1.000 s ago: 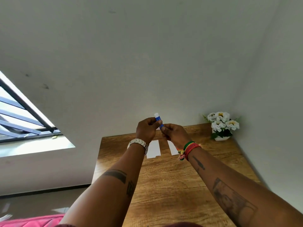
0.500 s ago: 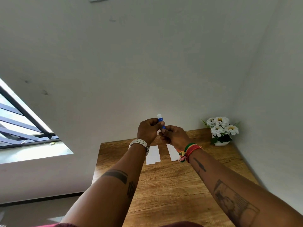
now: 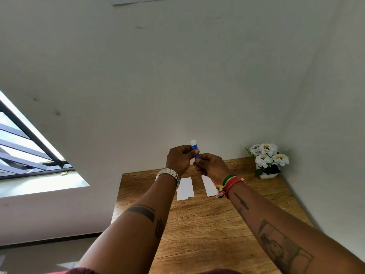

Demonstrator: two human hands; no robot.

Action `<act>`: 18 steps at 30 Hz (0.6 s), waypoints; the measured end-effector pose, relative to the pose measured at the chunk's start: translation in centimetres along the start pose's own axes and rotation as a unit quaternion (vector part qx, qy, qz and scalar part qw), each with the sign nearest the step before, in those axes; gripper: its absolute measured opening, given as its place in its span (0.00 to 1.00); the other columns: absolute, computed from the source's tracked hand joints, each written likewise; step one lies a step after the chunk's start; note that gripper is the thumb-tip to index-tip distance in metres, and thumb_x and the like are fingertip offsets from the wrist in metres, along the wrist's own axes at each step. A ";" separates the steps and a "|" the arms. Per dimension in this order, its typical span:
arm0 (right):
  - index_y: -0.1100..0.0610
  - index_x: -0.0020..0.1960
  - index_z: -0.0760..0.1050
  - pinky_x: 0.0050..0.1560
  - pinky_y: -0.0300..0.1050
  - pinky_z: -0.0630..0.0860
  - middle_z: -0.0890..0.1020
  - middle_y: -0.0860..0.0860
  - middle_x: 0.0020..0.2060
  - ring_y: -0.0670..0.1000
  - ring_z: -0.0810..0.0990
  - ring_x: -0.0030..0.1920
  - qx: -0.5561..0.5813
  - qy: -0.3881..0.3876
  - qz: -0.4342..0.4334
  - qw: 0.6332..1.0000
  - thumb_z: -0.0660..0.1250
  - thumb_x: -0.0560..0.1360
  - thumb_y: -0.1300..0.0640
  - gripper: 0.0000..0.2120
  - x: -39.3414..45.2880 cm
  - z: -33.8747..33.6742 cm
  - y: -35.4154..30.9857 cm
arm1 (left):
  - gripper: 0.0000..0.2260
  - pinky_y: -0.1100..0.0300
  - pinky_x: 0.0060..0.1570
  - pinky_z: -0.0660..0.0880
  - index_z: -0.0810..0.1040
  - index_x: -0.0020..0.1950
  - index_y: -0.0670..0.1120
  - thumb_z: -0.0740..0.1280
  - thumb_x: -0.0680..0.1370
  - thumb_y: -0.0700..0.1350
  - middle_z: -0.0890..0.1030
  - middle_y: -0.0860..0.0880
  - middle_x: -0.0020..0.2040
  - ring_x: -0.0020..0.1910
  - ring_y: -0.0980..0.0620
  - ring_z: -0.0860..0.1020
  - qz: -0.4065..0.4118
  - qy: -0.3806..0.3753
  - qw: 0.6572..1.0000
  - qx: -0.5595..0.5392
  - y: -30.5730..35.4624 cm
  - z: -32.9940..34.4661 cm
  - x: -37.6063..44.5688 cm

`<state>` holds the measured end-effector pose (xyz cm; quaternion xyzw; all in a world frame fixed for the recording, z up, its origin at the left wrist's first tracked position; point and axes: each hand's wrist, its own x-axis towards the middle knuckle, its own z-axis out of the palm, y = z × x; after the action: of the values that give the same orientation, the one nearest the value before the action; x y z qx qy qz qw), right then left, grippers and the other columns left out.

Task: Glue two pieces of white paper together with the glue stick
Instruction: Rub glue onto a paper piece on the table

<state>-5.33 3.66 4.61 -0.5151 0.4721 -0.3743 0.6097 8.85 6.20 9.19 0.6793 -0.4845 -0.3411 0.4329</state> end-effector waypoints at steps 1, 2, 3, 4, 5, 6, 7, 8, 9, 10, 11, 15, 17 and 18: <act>0.54 0.56 0.81 0.51 0.49 0.84 0.87 0.54 0.46 0.54 0.84 0.44 -0.004 -0.008 0.000 1.000 0.68 0.81 0.56 0.06 -0.1 -0.1 -0.1 | 0.17 0.55 0.60 0.74 0.83 0.62 0.45 0.74 0.76 0.51 0.85 0.47 0.58 0.54 0.51 0.80 0.000 -0.001 1.000 0.000 0.0 0.0 0.0; 0.54 0.58 0.80 0.52 0.48 0.84 0.87 0.53 0.47 0.53 0.84 0.45 -0.005 -0.015 0.004 1.000 0.66 0.81 0.55 0.07 -0.3 -0.1 -0.1 | 0.17 0.54 0.61 0.74 0.83 0.62 0.45 0.74 0.76 0.51 0.85 0.47 0.59 0.55 0.50 0.80 0.000 -0.002 1.000 0.002 0.1 0.0 0.0; 0.53 0.58 0.80 0.51 0.47 0.83 0.87 0.53 0.47 0.52 0.85 0.45 -0.002 -0.021 0.010 1.000 0.65 0.82 0.53 0.08 -0.4 -0.1 -0.1 | 0.17 0.53 0.63 0.74 0.83 0.63 0.45 0.74 0.76 0.51 0.84 0.46 0.59 0.56 0.49 0.80 0.000 -0.003 1.000 0.003 0.1 0.1 0.0; 0.51 0.57 0.80 0.50 0.46 0.83 0.87 0.52 0.47 0.51 0.85 0.44 0.007 -0.026 0.016 0.999 0.64 0.83 0.52 0.08 -0.5 -0.2 -0.1 | 0.18 0.53 0.63 0.74 0.83 0.63 0.44 0.73 0.77 0.51 0.84 0.46 0.60 0.57 0.49 0.80 -0.001 -0.004 1.000 0.002 0.1 0.1 0.0; 0.51 0.56 0.80 0.48 0.45 0.83 0.87 0.52 0.46 0.50 0.85 0.44 0.022 -0.030 0.020 0.999 0.64 0.83 0.52 0.08 -0.6 -0.1 0.0 | 0.18 0.55 0.62 0.73 0.83 0.63 0.44 0.73 0.77 0.51 0.84 0.46 0.60 0.58 0.48 0.81 -0.002 -0.006 1.000 0.000 0.0 0.1 0.0; 0.50 0.56 0.81 0.47 0.44 0.83 0.87 0.52 0.46 0.49 0.85 0.43 0.041 -0.031 0.023 0.998 0.64 0.82 0.52 0.07 -0.6 -0.1 0.1 | 0.18 0.57 0.60 0.73 0.83 0.63 0.44 0.73 0.77 0.51 0.84 0.46 0.60 0.58 0.48 0.81 -0.004 -0.007 1.000 -0.003 0.0 0.1 0.0; 0.50 0.56 0.80 0.46 0.44 0.82 0.88 0.52 0.46 0.49 0.85 0.43 0.057 -0.028 0.026 0.998 0.67 0.81 0.52 0.06 -0.6 -0.1 0.2 | 0.18 0.58 0.58 0.72 0.83 0.63 0.44 0.73 0.77 0.51 0.84 0.46 0.60 0.57 0.49 0.81 -0.005 -0.007 1.000 -0.004 0.0 0.1 0.0; 0.51 0.57 0.80 0.46 0.45 0.83 0.88 0.53 0.46 0.50 0.86 0.43 0.068 -0.023 0.029 0.997 0.70 0.79 0.52 0.08 -0.6 0.0 0.3 | 0.17 0.59 0.56 0.72 0.83 0.62 0.45 0.74 0.76 0.51 0.84 0.47 0.60 0.56 0.50 0.81 -0.005 -0.007 1.000 -0.003 -0.1 0.1 0.0; 0.52 0.58 0.79 0.47 0.46 0.83 0.88 0.54 0.46 0.52 0.86 0.43 0.068 -0.015 0.032 0.997 0.74 0.76 0.52 0.12 -0.4 0.1 0.4 | 0.17 0.59 0.55 0.72 0.83 0.62 0.45 0.74 0.76 0.52 0.84 0.47 0.59 0.54 0.51 0.80 -0.006 -0.007 1.000 0.000 -0.1 0.1 0.0; 0.53 0.58 0.78 0.47 0.47 0.84 0.87 0.56 0.46 0.53 0.86 0.43 0.059 -0.005 0.036 0.998 0.76 0.74 0.52 0.15 -0.3 0.2 0.5 | 0.17 0.59 0.55 0.72 0.84 0.62 0.45 0.74 0.76 0.52 0.85 0.47 0.59 0.53 0.52 0.80 -0.008 -0.007 1.000 0.002 -0.1 0.1 -0.1; 0.54 0.58 0.79 0.47 0.47 0.84 0.87 0.56 0.45 0.54 0.85 0.42 0.048 0.004 0.037 0.998 0.77 0.73 0.53 0.16 -0.2 0.2 0.6 | 0.17 0.59 0.55 0.72 0.84 0.61 0.46 0.74 0.76 0.52 0.85 0.47 0.59 0.52 0.52 0.80 -0.011 -0.007 1.000 0.003 -0.2 0.2 -0.1; 0.56 0.55 0.81 0.43 0.45 0.83 0.87 0.55 0.43 0.52 0.85 0.39 0.032 0.016 0.029 0.999 0.75 0.75 0.55 0.11 0.2 0.1 1.1 | 0.16 0.57 0.56 0.73 0.85 0.60 0.46 0.75 0.75 0.52 0.85 0.47 0.58 0.53 0.51 0.81 -0.015 -0.007 1.000 0.000 -0.3 0.3 -0.3; 0.54 0.56 0.82 0.46 0.47 0.83 0.88 0.52 0.44 0.52 0.85 0.41 0.030 0.002 0.023 0.999 0.72 0.77 0.54 0.08 0.1 -0.1 1.2 | 0.16 0.54 0.59 0.75 0.85 0.60 0.46 0.75 0.75 0.51 0.85 0.47 0.58 0.55 0.50 0.81 -0.015 -0.007 1.000 -0.002 -0.3 0.2 -0.2; 0.53 0.57 0.82 0.49 0.49 0.84 0.88 0.51 0.45 0.52 0.85 0.43 0.027 -0.008 0.021 0.999 0.70 0.79 0.53 0.08 0.0 -0.1 1.3 | 0.16 0.52 0.61 0.75 0.85 0.60 0.46 0.74 0.76 0.51 0.85 0.47 0.59 0.57 0.49 0.81 -0.017 -0.006 1.000 -0.005 -0.2 0.1 -0.2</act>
<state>-5.50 3.87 3.35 -0.4908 0.4681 -0.3699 0.6349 8.77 6.41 8.93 0.6832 -0.4734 -0.3555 0.4275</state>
